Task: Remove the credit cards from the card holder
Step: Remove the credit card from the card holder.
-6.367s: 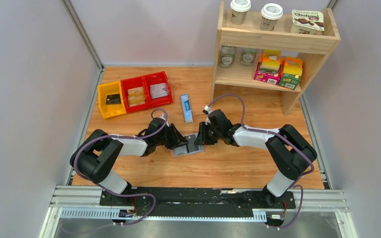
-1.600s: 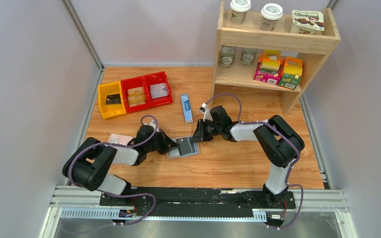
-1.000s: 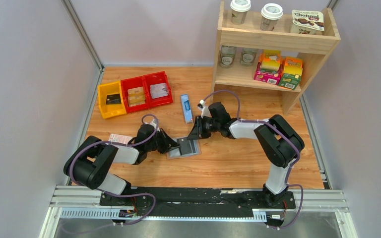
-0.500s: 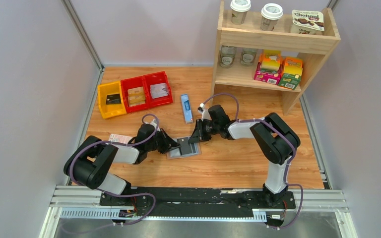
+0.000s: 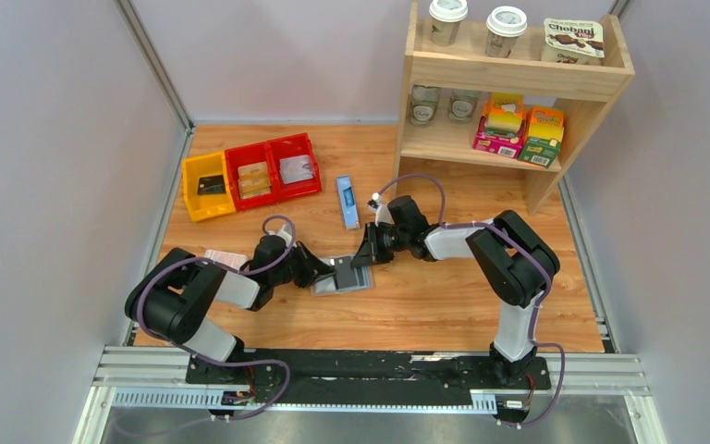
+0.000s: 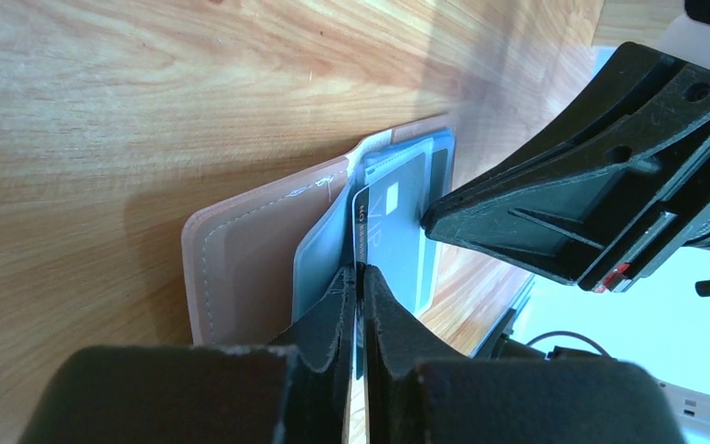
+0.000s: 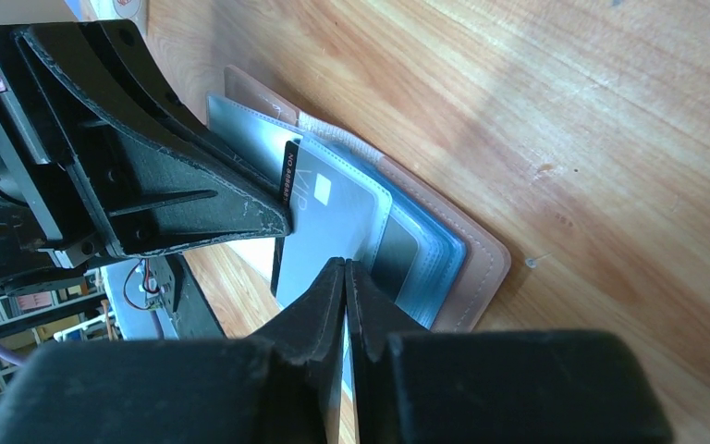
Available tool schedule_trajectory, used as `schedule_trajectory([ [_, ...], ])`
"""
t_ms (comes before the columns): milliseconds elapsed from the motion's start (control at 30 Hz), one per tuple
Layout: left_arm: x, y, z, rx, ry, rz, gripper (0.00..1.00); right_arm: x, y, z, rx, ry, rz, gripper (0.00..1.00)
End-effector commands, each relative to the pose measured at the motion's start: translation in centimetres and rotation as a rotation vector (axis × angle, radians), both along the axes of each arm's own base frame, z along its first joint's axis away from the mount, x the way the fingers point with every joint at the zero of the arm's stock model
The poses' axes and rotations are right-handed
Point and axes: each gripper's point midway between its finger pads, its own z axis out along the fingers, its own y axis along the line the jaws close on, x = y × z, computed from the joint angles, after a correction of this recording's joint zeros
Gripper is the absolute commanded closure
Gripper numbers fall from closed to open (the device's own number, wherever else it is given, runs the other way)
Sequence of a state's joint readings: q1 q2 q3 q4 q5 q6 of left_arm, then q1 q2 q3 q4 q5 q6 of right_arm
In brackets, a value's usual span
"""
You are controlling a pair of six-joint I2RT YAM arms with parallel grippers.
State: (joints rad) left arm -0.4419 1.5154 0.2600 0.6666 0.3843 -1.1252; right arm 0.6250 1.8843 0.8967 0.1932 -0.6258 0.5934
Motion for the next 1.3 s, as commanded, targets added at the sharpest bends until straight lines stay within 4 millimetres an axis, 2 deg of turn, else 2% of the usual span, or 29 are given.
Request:
schedule_trajectory([
  [0,0.7,0.2,0.6,-0.039,-0.041,0.032,0.92,-1.1,-2.4,-3.9,-0.14,0.044,-0.024,0.92],
  [500,-0.2,2.3,0.3,0.012,-0.025,0.083,0.92,-1.0,-2.6,-4.3,-0.15,0.051,-0.031,0.94],
  [733,-0.2,2.3,0.4,0.01,-0.026,0.08,0.8,-0.8,-2.3,-3.4,-0.128,0.043,-0.032,0.94],
  [1100,0.3,1.5,0.8,-0.016,-0.042,0.049,0.8,-0.6,-1.9,-2.8,-0.107,0.043,-0.026,0.91],
  [1267,0.5,1.2,0.8,-0.036,-0.04,0.045,0.76,-0.7,-1.9,-2.8,-0.107,0.043,-0.024,0.91],
])
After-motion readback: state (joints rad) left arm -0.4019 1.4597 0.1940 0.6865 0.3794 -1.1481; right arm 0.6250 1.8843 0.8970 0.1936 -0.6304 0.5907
